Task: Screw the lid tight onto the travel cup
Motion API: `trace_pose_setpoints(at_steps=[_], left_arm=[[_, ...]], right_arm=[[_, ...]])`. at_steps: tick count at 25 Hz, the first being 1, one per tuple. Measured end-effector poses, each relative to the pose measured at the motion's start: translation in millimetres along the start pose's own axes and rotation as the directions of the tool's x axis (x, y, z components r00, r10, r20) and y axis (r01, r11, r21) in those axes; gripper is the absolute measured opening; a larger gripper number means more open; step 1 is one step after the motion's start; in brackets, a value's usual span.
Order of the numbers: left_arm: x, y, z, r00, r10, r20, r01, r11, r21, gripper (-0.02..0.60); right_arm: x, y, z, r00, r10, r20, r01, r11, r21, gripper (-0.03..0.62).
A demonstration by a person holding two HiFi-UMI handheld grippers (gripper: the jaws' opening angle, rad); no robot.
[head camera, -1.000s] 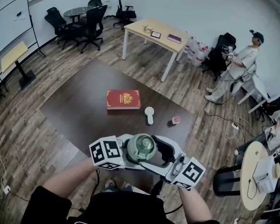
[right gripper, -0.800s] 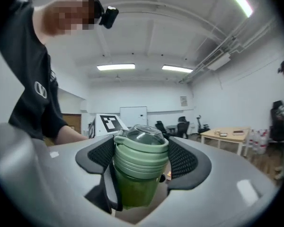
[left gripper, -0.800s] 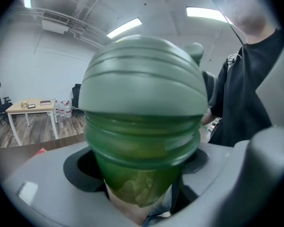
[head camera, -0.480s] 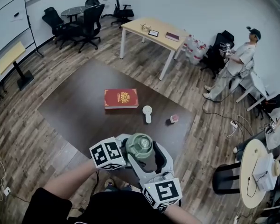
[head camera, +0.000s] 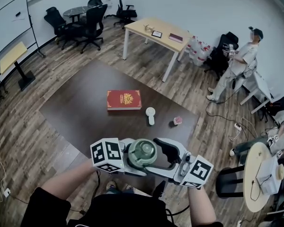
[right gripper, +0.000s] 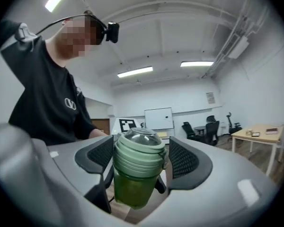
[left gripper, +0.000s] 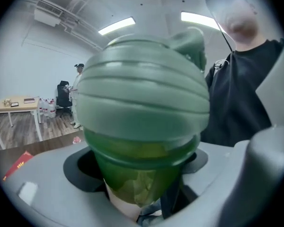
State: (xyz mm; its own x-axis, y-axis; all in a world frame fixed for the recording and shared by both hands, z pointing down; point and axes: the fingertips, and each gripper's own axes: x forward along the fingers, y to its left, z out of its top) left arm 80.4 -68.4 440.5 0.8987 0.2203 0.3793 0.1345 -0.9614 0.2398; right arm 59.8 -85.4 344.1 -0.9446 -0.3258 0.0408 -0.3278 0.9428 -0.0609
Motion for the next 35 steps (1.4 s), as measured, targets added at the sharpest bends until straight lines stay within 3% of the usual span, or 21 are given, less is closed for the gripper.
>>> trace_pose_setpoints(at_steps=[3, 5, 7, 9, 11, 14, 16, 18, 20, 22, 25, 27, 29, 32, 35], left_arm=[[3, -8, -1, 0.999, -0.038, -0.019, 0.038, 0.999, 0.017, 0.416], [3, -8, -1, 0.999, -0.026, -0.026, 0.027, 0.999, 0.025, 0.416], [0, 1, 0, 1.0, 0.023, -0.015, -0.023, 1.0, 0.012, 0.416], [-5, 15, 0, 0.996, 0.09, 0.003, -0.09, 0.996, -0.018, 0.416], [-8, 26, -5, 0.989, 0.147, -0.003, -0.147, 0.989, -0.027, 0.414], [-5, 28, -9, 0.985, 0.17, -0.003, -0.17, 0.985, -0.028, 0.414], [-2, 28, -6, 0.985, 0.173, 0.008, -0.173, 0.984, -0.032, 0.414], [-2, 29, -4, 0.984, 0.175, 0.012, -0.175, 0.984, -0.034, 0.414], [-3, 30, -3, 0.985, 0.173, 0.019, -0.172, 0.984, -0.039, 0.414], [-6, 29, 0, 0.986, 0.16, 0.039, -0.158, 0.986, -0.051, 0.414], [-9, 22, 4, 0.99, 0.131, 0.049, -0.129, 0.991, -0.037, 0.414], [-9, 14, 5, 0.994, 0.102, 0.045, -0.101, 0.995, -0.017, 0.414], [-6, 7, 6, 0.997, 0.072, 0.036, -0.072, 0.997, -0.002, 0.414], [-1, -1, 5, 0.999, 0.04, 0.011, -0.04, 0.999, 0.015, 0.414], [0, -2, 3, 0.999, 0.044, 0.0, -0.044, 0.999, 0.025, 0.414]], right_arm=[[0, 5, -4, 0.989, 0.147, -0.029, -0.147, 0.989, 0.011, 0.379], [2, 6, -2, 0.984, 0.172, -0.038, -0.172, 0.985, 0.004, 0.379], [6, 2, 1, 0.996, 0.088, -0.021, -0.088, 0.996, -0.001, 0.377], [11, -7, 1, 0.994, -0.112, 0.017, 0.111, 0.993, 0.03, 0.374], [15, -11, -3, 0.934, -0.356, 0.026, 0.354, 0.933, 0.061, 0.374], [17, -7, -7, 0.786, -0.618, 0.014, 0.617, 0.786, 0.038, 0.373], [17, -5, -6, 0.722, -0.692, 0.011, 0.691, 0.722, 0.006, 0.371], [17, -7, -5, 0.706, -0.709, 0.002, 0.709, 0.706, 0.0, 0.373], [18, -6, -4, 0.731, -0.682, -0.003, 0.682, 0.731, -0.014, 0.374], [19, -2, 1, 0.797, -0.604, 0.02, 0.604, 0.796, -0.039, 0.373], [10, 2, 8, 0.917, -0.393, 0.069, 0.393, 0.92, 0.016, 0.377], [2, -3, 7, 0.966, -0.247, 0.075, 0.243, 0.968, 0.06, 0.379], [-3, -4, 3, 0.993, -0.106, 0.053, 0.104, 0.993, 0.047, 0.39], [-1, 3, -3, 0.998, 0.065, -0.014, -0.065, 0.998, -0.006, 0.388], [4, 7, -2, 0.99, 0.135, -0.033, -0.135, 0.991, 0.003, 0.383]])
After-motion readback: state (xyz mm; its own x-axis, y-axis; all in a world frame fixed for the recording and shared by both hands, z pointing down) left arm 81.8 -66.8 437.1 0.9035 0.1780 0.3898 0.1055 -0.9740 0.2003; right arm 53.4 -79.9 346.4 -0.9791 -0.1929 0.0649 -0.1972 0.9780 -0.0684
